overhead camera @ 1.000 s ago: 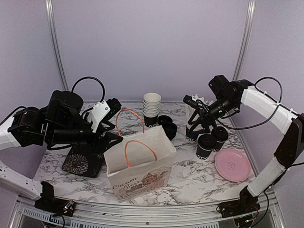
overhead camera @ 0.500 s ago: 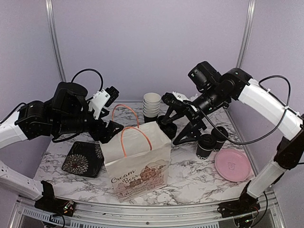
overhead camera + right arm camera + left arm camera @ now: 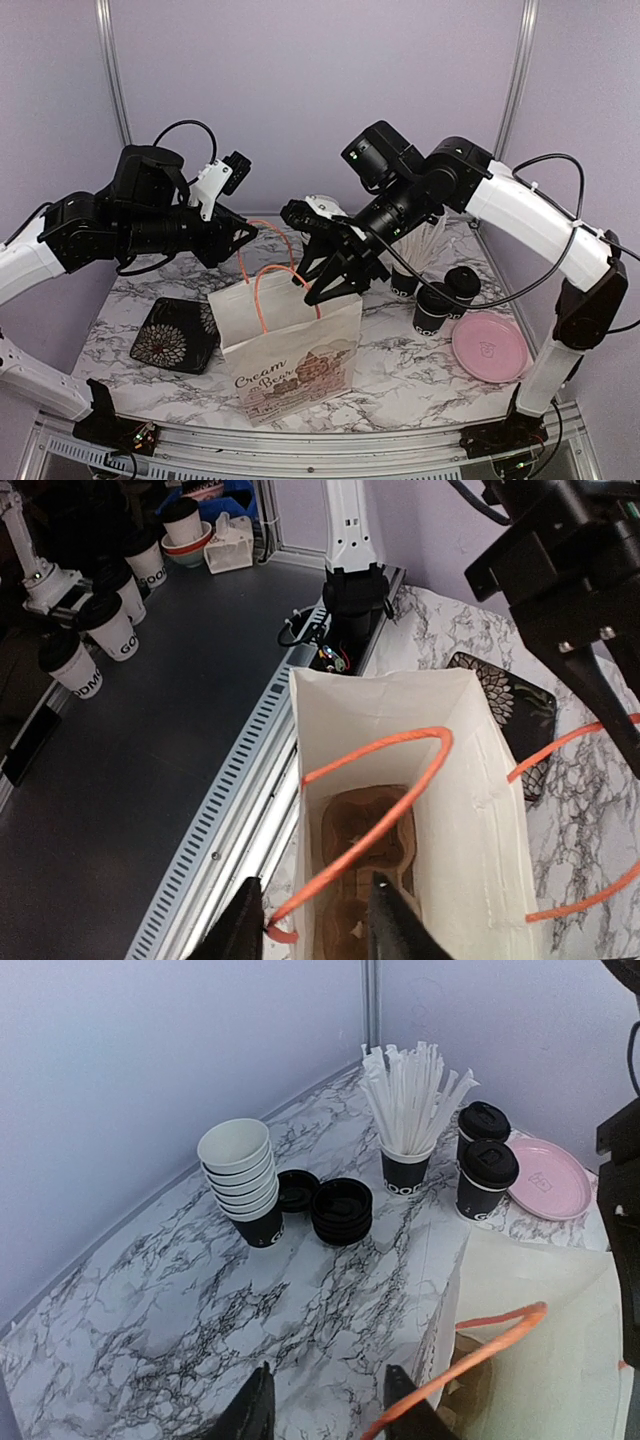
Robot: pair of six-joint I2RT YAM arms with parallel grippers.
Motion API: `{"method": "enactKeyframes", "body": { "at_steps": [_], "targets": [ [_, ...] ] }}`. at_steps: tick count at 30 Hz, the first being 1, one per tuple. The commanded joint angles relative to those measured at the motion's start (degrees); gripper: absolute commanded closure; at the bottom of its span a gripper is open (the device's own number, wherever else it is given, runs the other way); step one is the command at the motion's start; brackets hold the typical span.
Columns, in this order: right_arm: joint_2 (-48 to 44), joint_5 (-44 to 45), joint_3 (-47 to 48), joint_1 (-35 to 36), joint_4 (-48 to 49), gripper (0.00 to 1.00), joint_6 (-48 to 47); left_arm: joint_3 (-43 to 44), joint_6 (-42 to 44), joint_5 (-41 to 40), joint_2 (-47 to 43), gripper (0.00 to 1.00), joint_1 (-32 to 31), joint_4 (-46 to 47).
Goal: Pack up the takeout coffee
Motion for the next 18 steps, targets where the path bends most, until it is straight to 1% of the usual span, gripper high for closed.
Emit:
{"method": "enactKeyframes", "body": {
  "at_steps": [1,2,3,5,12,15,18],
  "targets": [
    [1.2,-1.4,3.3,1.6,1.3,0.88,3.3,3.6,0.1,9.2,2.6,0.87,2.1,1.3],
    [1.4,-1.1,4.1,1.8,1.6,1.0,3.6,4.4,0.2,9.7,2.8,0.97,2.3,0.9],
    [1.6,-0.9,5.1,1.8,1.8,1.0,3.9,5.3,0.3,10.2,3.0,1.0,2.3,0.5],
    [1.6,0.1,7.3,1.8,2.2,1.0,3.7,7.5,0.3,10.8,3.2,1.0,2.3,-0.5],
    [2.3,2.5,17.4,1.8,1.5,1.0,0.7,17.4,3.8,8.9,5.5,1.0,2.3,-2.7],
    [2.2,4.3,19.3,1.7,1.4,1.0,0.0,20.6,5.1,7.8,6.9,1.0,2.3,-3.9],
    [1.7,5.6,18.9,1.8,1.4,1.0,-0.5,22.5,6.0,7.0,8.0,1.0,2.3,-4.9]
  ]
}}
